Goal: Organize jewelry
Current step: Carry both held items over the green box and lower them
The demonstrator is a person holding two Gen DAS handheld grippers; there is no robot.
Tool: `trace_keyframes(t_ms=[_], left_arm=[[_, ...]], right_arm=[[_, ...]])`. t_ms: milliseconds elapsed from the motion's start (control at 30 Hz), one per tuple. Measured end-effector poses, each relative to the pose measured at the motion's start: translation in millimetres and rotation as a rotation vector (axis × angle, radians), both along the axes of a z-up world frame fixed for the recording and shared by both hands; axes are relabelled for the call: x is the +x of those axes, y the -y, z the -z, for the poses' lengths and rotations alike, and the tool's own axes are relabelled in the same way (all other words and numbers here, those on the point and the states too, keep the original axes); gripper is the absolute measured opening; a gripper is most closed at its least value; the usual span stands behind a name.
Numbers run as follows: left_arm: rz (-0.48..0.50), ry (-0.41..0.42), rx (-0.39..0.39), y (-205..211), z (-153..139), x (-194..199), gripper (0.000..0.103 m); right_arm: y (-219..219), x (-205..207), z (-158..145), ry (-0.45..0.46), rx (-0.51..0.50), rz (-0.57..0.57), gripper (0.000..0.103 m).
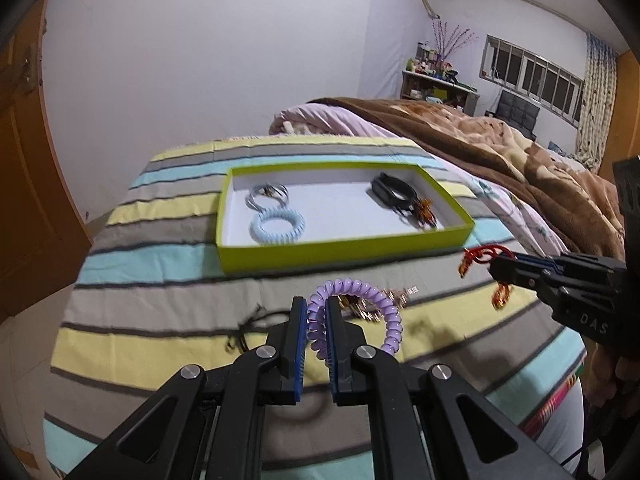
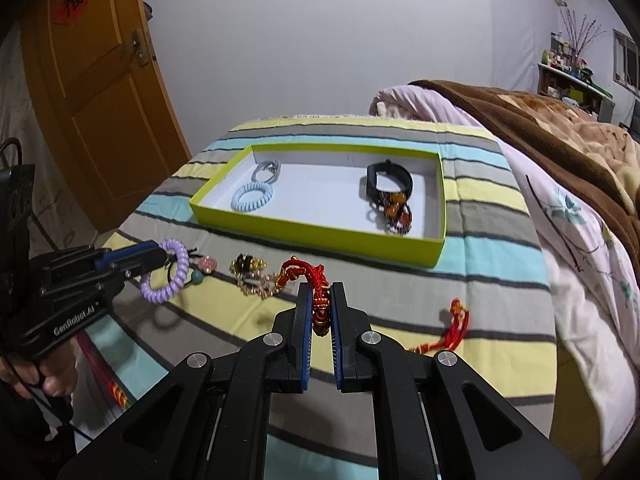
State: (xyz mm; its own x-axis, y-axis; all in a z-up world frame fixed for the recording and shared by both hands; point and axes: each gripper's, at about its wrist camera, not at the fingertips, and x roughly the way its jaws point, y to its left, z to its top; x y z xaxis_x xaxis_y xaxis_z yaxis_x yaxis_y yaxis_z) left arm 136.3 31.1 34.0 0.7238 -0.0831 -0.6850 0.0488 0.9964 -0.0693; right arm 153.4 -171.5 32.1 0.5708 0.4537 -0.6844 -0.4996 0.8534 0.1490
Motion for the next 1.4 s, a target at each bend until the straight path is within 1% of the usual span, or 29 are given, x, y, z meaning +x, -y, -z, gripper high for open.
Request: trace_keyframes(t_ms=[167,400,633,800,1067,1400], left_arm=[[-0.021,0.016,0.004,-12,-9,21,0.009],[-0.042,0.002,0.016,-27,-11,61,0.009],[-0.047,-0.032,0.057,-33,1,103,0.009],[-0.054,-0.055,0.06,-38,10,129,0.009],[-0.051,-0.078,0.06,-45,20,151,0.009],[-0.048,-0.121,0.073,-52,35,167,0.009]], right_arm=[[-5,14,-8,0.021,-0.005,-0.002,0.008],[-16,45,-12,0.025,-0.011,0.0,0.008],[-30,80,-4,-0.01,-0.018,0.004,0.008],[-43,104,6,-0.035,-0.026,0.006,0.008],[-76,146,16,-0.085,-0.027,-0.009,0.008],[-108,178,32,-0.143,-0.035,-0.032,0.008]])
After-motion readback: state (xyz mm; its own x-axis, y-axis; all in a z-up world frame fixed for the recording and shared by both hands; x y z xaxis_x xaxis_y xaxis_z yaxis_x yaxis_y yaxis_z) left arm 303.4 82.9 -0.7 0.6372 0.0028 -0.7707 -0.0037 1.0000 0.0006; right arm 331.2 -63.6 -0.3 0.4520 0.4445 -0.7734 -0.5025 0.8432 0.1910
